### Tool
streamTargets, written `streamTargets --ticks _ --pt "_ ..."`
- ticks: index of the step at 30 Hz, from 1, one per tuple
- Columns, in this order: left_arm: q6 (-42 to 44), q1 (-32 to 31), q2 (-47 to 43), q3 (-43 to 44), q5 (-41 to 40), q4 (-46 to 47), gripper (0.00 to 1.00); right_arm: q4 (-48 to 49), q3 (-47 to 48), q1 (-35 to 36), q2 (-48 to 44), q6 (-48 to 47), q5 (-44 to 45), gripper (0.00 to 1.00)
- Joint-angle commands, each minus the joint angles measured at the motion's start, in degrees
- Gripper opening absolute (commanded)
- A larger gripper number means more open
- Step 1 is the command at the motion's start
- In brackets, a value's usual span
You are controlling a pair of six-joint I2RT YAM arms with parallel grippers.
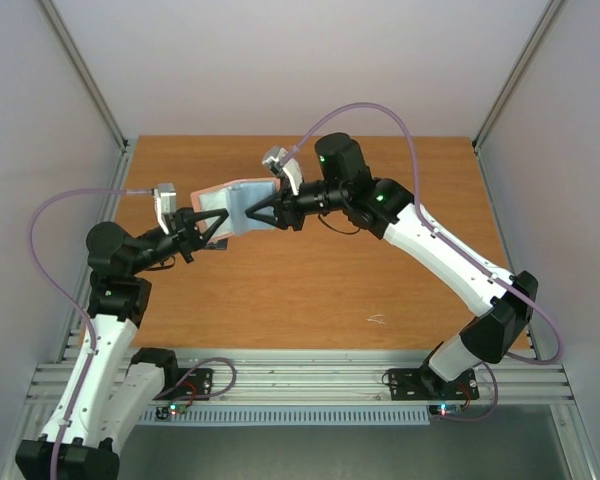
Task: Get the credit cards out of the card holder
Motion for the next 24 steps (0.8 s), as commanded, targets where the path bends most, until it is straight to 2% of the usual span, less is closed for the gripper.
streamTargets --ticks 1,3,4,6,8,10,12,15,16,17,21,22,23,24 --pt "1.2 -0.3 -1.4 0.3 1.4 3.7 0.0 -5.9 4.9 0.5 -0.9 -0.3 0.0 0.26" --pt "2.2 -0.4 -1.7 0.1 0.9 2.0 0.04 -6.2 5.3 0.5 -0.7 0.5 -0.5 0.17" --pt "2.4 -0.6 -1.8 0.2 0.3 1.3 0.09 -6.0 5.2 0.5 -0.7 1.4 -0.8 0.12" --pt "2.3 -1.1 -1.7 0.3 -1.1 0.1 0.32 -5.2 5.2 0.5 -0.8 2.9 -0.4 0.02" --pt "2.4 -1.9 -1.5 0.6 -2.7 -0.6 0.55 -4.7 5.1 0.5 -1.0 4.0 0.4 0.01" --pt "2.3 -3.1 -0.9 0.6 -4.4 -1.1 0.66 -4.2 4.8 0.7 -1.3 4.8 0.9 0.01" --pt "2.6 -4.5 -0.1 0.2 -5.6 -1.8 0.73 -4.1 4.6 1.4 -1.4 4.6 1.0 0.01" --pt "3.5 -6.7 0.6 -0.1 -4.9 -2.1 0.76 -5.1 5.0 2.5 -1.5 3.7 1.8 0.01" --pt "3.7 -7.0 0.7 -0.2 -4.3 -2.0 0.74 -5.2 5.0 2.6 -1.6 3.8 1.6 0.01" --pt "3.9 -7.2 0.7 -0.3 -3.8 -2.1 0.67 -5.1 5.0 2.6 -1.7 3.9 1.0 0.01" --pt "4.5 -7.2 0.0 -0.9 -4.6 -2.2 0.23 -4.8 5.1 2.6 -2.5 3.5 -3.2 0.03" --pt "4.6 -7.2 -0.1 -0.9 -4.4 -2.1 0.1 -5.0 5.5 2.6 -2.8 3.1 -4.3 0.09" --pt "4.7 -7.2 -0.2 -0.9 -4.2 -2.2 0.02 -5.8 5.8 2.4 -3.1 2.7 -5.0 0.19" --pt "4.8 -7.2 -0.4 -0.8 -4.4 -2.1 0.0 -6.2 5.8 2.1 -3.7 2.6 -4.9 0.28"
